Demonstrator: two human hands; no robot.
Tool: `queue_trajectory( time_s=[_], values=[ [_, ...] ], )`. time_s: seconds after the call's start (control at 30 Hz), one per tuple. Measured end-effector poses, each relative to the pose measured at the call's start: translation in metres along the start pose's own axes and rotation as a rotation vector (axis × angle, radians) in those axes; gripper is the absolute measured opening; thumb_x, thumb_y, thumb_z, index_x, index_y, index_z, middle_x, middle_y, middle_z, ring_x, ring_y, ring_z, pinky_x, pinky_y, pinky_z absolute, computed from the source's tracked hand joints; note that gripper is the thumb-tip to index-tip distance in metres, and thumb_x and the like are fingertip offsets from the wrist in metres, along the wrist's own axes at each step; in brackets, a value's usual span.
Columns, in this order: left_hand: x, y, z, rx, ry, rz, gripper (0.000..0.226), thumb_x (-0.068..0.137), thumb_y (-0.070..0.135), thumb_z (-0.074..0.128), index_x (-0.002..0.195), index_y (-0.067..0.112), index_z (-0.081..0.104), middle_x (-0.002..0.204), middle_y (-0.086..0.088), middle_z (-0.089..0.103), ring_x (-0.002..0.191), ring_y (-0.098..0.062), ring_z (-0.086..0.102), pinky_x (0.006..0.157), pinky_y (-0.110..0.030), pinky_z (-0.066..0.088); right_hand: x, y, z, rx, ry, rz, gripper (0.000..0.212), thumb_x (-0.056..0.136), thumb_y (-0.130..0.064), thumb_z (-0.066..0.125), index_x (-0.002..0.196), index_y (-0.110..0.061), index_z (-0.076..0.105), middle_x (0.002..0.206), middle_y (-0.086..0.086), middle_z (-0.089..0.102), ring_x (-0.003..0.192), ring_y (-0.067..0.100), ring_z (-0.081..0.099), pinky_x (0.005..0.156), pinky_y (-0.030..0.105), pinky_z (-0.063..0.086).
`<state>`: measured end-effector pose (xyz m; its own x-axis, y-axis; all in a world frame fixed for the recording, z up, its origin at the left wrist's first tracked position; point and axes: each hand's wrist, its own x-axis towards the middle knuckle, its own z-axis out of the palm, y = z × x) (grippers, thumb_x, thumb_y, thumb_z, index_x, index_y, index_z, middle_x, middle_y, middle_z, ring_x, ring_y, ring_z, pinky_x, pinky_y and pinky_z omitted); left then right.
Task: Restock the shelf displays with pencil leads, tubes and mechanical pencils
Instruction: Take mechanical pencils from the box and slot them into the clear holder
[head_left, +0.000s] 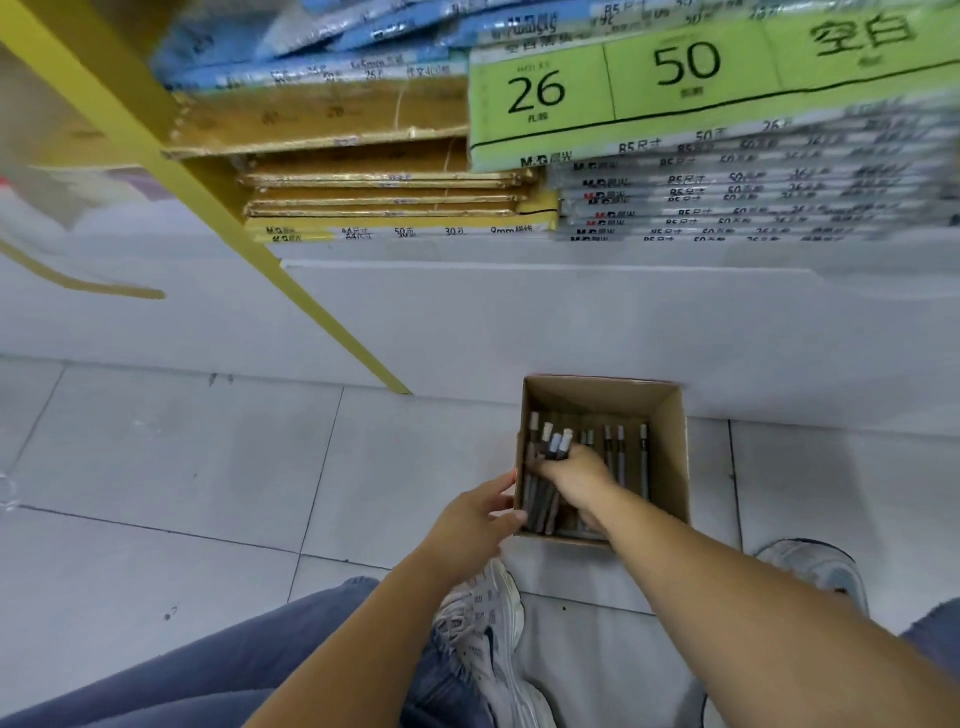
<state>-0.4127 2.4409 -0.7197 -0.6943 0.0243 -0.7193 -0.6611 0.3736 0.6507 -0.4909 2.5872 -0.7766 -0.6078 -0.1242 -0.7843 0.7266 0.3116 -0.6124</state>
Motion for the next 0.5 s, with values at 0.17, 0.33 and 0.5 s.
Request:
queue_trajectory(
  time_s=[0.17,0.33,0.5],
  values=[
    [-0.015,0.025,-0.009,0.155,0.06,-0.005,0.069,0.092,0.038,0.069,0.151,0.031,0.036,0.143,0.002,0.052,0.122,-0.015,0.054,0.096,-0.028,0.048,-0.047,-0.035,-0.031,-0.03,-0.053,-0.146,0.018,0.091,-0.028,0.064,0.108,-0.025,0.069,0.109,-0.001,0.071,0.108,0.021,0.063,0.098,0.041,0.043],
    [-0.064,0.111,-0.021,0.046,-0.164,0.293,0.035,0.091,0.037,0.07,0.12,0.048,0.055,0.119,0.029,0.065,0.115,0.003,0.059,0.083,-0.008,0.046,-0.135,-0.104,-0.069,-0.042,-0.264,-0.423,0.017,0.093,-0.02,0.061,0.107,-0.014,0.069,0.1,0.001,0.075,0.097,0.016,0.071,0.098,0.042,0.05],
    [-0.126,0.198,-0.027,-0.211,-0.366,0.424,0.041,0.097,0.025,0.064,0.135,0.025,0.051,0.113,-0.002,0.074,0.107,-0.019,0.07,0.081,-0.032,0.06,-0.24,-0.175,-0.092,-0.103,-0.156,-0.734,0.015,0.094,-0.024,0.06,0.101,-0.017,0.071,0.092,-0.004,0.076,0.083,0.009,0.072,0.064,0.015,0.054]
  ],
)
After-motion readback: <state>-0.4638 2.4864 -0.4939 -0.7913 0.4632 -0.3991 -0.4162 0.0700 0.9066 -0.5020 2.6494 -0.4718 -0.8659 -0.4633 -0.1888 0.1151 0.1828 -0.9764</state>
